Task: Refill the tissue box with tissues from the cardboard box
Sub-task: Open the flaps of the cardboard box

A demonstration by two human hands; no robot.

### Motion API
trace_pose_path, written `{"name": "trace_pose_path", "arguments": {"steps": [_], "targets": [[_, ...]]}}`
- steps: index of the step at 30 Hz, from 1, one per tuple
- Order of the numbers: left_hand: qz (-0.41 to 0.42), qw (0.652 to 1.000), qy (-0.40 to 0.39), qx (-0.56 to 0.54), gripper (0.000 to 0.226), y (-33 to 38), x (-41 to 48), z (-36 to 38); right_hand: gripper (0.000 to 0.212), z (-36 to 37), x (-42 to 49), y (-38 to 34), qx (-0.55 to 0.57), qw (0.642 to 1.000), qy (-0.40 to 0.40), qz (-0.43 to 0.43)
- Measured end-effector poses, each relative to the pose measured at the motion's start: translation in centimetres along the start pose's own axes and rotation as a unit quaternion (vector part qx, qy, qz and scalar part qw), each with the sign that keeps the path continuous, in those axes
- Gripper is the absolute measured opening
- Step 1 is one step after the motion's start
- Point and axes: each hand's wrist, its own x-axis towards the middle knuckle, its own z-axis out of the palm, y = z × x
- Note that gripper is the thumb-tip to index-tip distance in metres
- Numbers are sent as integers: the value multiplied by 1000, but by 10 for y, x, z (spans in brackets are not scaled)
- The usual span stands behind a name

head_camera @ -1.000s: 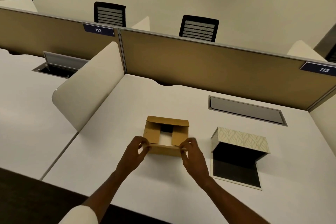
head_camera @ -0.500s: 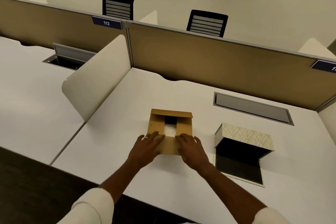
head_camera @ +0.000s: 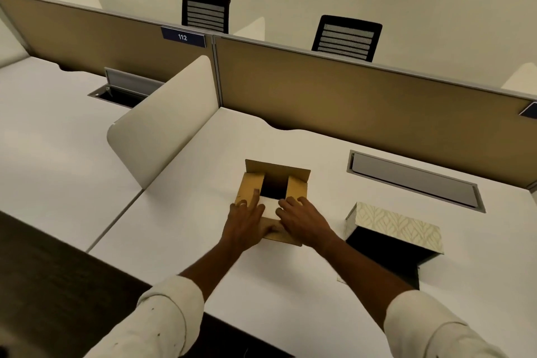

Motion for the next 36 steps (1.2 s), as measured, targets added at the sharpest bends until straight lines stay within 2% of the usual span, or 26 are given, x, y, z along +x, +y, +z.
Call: {"name": "trace_pose_path", "arguments": {"steps": [6, 10, 13, 16, 19, 23, 26, 31, 36], "targets": [[-65, 995, 52, 54, 129, -30, 3, -19, 20, -6, -11, 21, -13, 996, 50, 70], [-94, 992, -15, 79, 145, -41, 1, -18, 19, -5, -21, 35, -12, 992, 62, 111], [-111, 992, -50, 41, 141, -38, 3, -10, 38, 3, -28, 46, 13, 990, 20, 138], [-110, 989, -87, 50, 142, -31, 3, -8, 53, 11, -30, 53, 29, 989, -34, 143], [-93, 990, -101, 34, 142, -27, 9, -11, 72, 10, -25, 60, 58, 989, -45, 125], [-35, 984, -168, -40, 141, -26, 25, -15, 99, 3, -8, 72, 95, 987, -57, 119], [-33, 976, -198, -81, 146, -23, 38, -18, 115, -4, 8, 83, 121, 980, -87, 129], [-16, 978, -208, -19, 141, -24, 57, -17, 135, -4, 31, 97, 192, 956, -144, 170], [-5, 978, -200, 56, 123, -20, 73, -9, 140, 5, 54, 108, 254, 919, -226, 198]]}}
